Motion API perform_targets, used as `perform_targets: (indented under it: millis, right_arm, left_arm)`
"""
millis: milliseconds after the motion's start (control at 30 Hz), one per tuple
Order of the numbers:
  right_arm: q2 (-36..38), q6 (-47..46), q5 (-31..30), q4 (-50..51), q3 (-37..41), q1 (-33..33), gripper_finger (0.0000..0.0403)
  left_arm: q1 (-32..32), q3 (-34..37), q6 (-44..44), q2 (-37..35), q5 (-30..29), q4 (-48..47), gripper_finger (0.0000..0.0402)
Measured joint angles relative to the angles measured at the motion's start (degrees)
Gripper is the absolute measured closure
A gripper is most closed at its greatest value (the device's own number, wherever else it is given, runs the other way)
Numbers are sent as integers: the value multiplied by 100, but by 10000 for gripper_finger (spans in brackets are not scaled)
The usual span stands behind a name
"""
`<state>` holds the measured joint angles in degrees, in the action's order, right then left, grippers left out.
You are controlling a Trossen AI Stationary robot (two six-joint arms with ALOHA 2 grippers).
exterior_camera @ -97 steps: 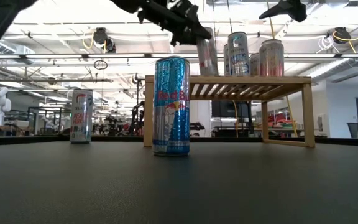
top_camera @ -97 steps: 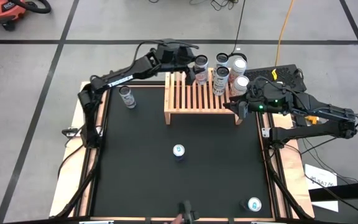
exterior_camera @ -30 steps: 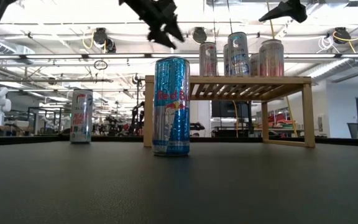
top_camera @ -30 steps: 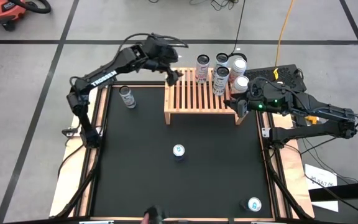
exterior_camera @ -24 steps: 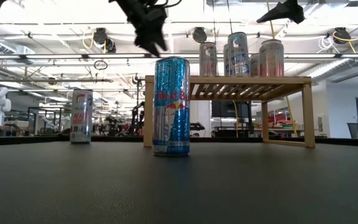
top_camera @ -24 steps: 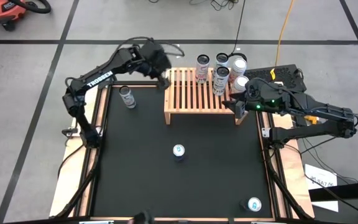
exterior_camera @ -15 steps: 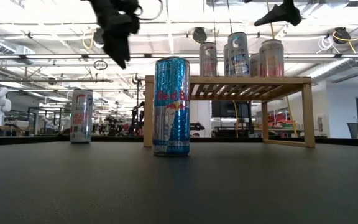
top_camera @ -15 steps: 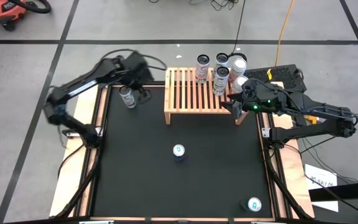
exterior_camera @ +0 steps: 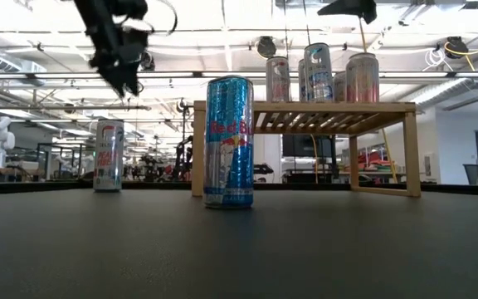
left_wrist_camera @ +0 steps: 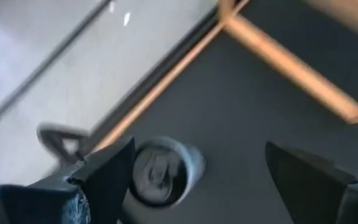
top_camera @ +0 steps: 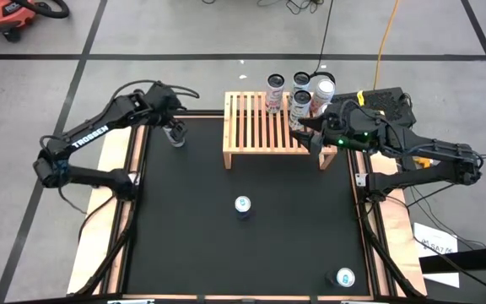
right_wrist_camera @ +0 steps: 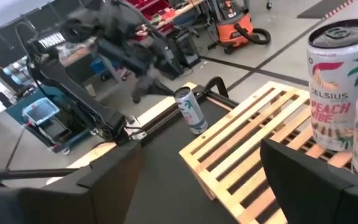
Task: Place canned beverage on shelf
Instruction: Put the white soda can on the shelf
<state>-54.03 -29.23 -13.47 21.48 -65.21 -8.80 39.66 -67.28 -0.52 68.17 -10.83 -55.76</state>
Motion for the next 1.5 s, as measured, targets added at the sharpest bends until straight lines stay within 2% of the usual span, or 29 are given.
perform_targets:
  millis: [200,667,900,1067,1200,1500]
  right_arm:
    - [-4,-195,5,30,0,0,88]
    - [-4,-372,6,21,0,0,88]
    - [-4,-458,6,19,0,0,88]
    - [-4,-472,6,18,0,0,88]
    - [-4,-552,8,18,0,0,88]
    - [-4,-608,24,19,0,2,88]
  left_arm:
    - [338,501,621,-40,-106,152,52]
    - [531,552,1060,-51,-221,-46,52]
    - [716,1172,1204,-42,175,234,52]
    - [730,1523,1227,-42,243,595,54]
    - [730,1669,1231,-45,250,939,81]
    - [730,1715,1222,-40,172,1168,183]
